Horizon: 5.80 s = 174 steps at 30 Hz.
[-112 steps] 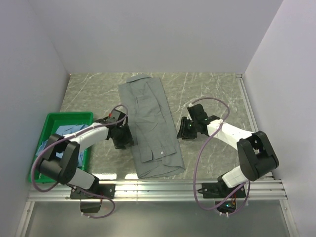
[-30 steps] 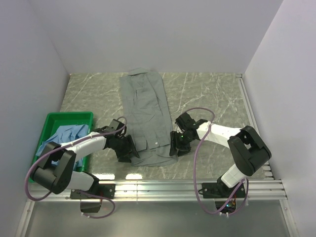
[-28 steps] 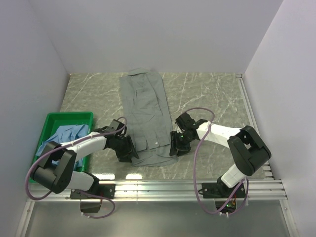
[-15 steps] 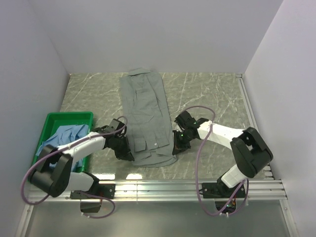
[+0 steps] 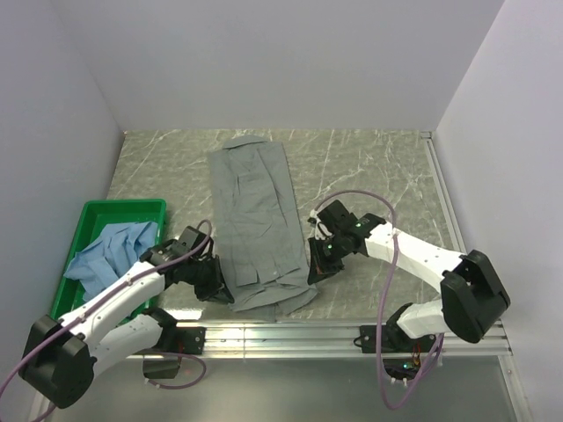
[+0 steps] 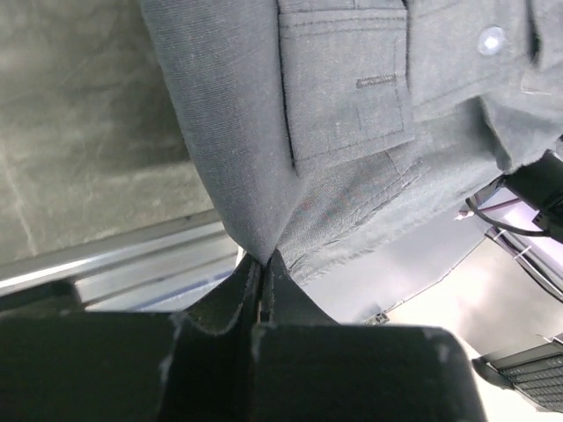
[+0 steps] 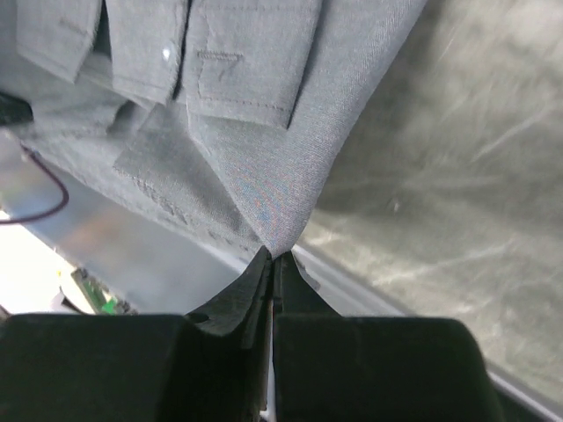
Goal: Fold and stack the long sleeve shirts
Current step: Fold the shirt
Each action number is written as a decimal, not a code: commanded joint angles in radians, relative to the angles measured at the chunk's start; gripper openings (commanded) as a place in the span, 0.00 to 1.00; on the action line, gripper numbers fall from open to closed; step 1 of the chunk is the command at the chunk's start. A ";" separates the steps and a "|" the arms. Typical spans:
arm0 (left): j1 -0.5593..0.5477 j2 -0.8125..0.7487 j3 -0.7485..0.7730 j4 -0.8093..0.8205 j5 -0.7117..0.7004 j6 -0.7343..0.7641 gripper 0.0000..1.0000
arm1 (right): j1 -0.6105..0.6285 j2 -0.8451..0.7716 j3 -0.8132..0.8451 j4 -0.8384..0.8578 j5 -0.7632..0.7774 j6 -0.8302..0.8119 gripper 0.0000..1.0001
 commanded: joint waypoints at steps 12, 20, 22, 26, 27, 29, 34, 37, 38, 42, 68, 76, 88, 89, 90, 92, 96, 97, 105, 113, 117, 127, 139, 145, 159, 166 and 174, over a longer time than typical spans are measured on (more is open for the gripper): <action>0.009 0.064 0.321 -0.030 -0.147 -0.079 0.01 | -0.028 0.040 0.332 -0.194 0.084 -0.072 0.00; 0.110 0.157 0.401 0.056 -0.253 -0.048 0.01 | -0.068 0.187 0.490 -0.146 0.104 -0.080 0.00; 0.136 0.182 0.403 0.111 -0.284 -0.043 0.01 | -0.070 0.219 0.527 -0.130 0.110 -0.083 0.00; 0.166 0.246 0.426 0.174 -0.328 -0.032 0.01 | -0.073 0.302 0.623 -0.093 0.139 -0.080 0.00; 0.169 0.271 0.439 0.182 -0.333 -0.029 0.01 | -0.073 0.318 0.640 -0.088 0.145 -0.083 0.00; 0.180 0.291 0.447 0.213 -0.354 -0.032 0.02 | -0.071 0.357 0.686 -0.079 0.161 -0.089 0.00; 0.206 0.352 0.476 0.265 -0.396 -0.032 0.01 | -0.085 0.436 0.740 -0.044 0.201 -0.095 0.00; 0.218 0.381 0.495 0.291 -0.419 -0.032 0.01 | -0.090 0.457 0.759 -0.018 0.216 -0.103 0.00; 0.221 0.389 0.498 0.306 -0.419 -0.031 0.01 | -0.091 0.468 0.766 -0.010 0.224 -0.106 0.00; 0.236 0.440 0.522 0.331 -0.468 -0.026 0.01 | -0.105 0.500 0.791 0.021 0.247 -0.123 0.00; 0.333 0.782 0.636 0.601 -0.554 0.015 0.01 | -0.168 0.787 0.982 0.257 0.260 -0.098 0.01; 0.339 0.842 0.696 0.665 -0.534 0.053 0.01 | -0.188 0.841 1.062 0.272 0.254 -0.104 0.01; 0.339 0.894 0.728 0.734 -0.548 0.110 0.01 | -0.209 0.893 1.111 0.289 0.231 -0.107 0.03; 0.341 0.901 0.732 0.733 -0.549 0.112 0.01 | -0.211 0.907 1.116 0.286 0.231 -0.109 0.04; 0.339 0.911 0.737 0.728 -0.551 0.113 0.01 | -0.213 0.914 1.128 0.285 0.230 -0.109 0.04; 0.339 0.931 0.748 0.725 -0.551 0.113 0.02 | -0.214 0.931 1.136 0.283 0.228 -0.110 0.07; 0.341 0.963 0.763 0.719 -0.554 0.115 0.05 | -0.228 0.944 1.137 0.295 0.210 -0.095 0.21; 0.339 0.973 0.771 0.716 -0.553 0.115 0.06 | -0.229 0.944 1.137 0.295 0.204 -0.092 0.25; 0.341 0.980 0.794 0.702 -0.571 0.109 0.12 | -0.237 0.821 1.156 0.262 0.254 -0.133 0.56; 0.350 1.000 0.826 0.665 -0.588 0.077 0.13 | -0.226 0.588 0.876 0.354 0.038 -0.169 0.58; 0.353 1.007 0.834 0.665 -0.586 0.060 0.13 | -0.194 0.578 0.797 0.383 -0.052 -0.225 0.58; 0.359 1.027 0.841 0.664 -0.562 0.041 0.16 | -0.160 0.755 0.880 0.366 -0.137 -0.276 0.51; 0.365 1.035 0.841 0.665 -0.560 0.034 0.20 | -0.163 0.920 1.090 0.305 -0.126 -0.302 0.50; 0.382 1.010 0.846 0.656 -0.562 0.038 0.28 | -0.179 1.042 1.290 0.306 -0.051 -0.265 0.51; 0.420 0.713 0.834 0.530 -0.519 0.063 0.75 | -0.220 0.936 1.331 0.414 0.007 -0.175 0.54; 0.405 0.507 0.593 0.484 -0.395 -0.019 0.69 | -0.217 0.708 1.006 0.429 -0.026 -0.179 0.54; 0.327 0.427 0.389 0.630 -0.387 0.052 0.61 | -0.210 0.424 0.672 0.463 0.010 -0.207 0.55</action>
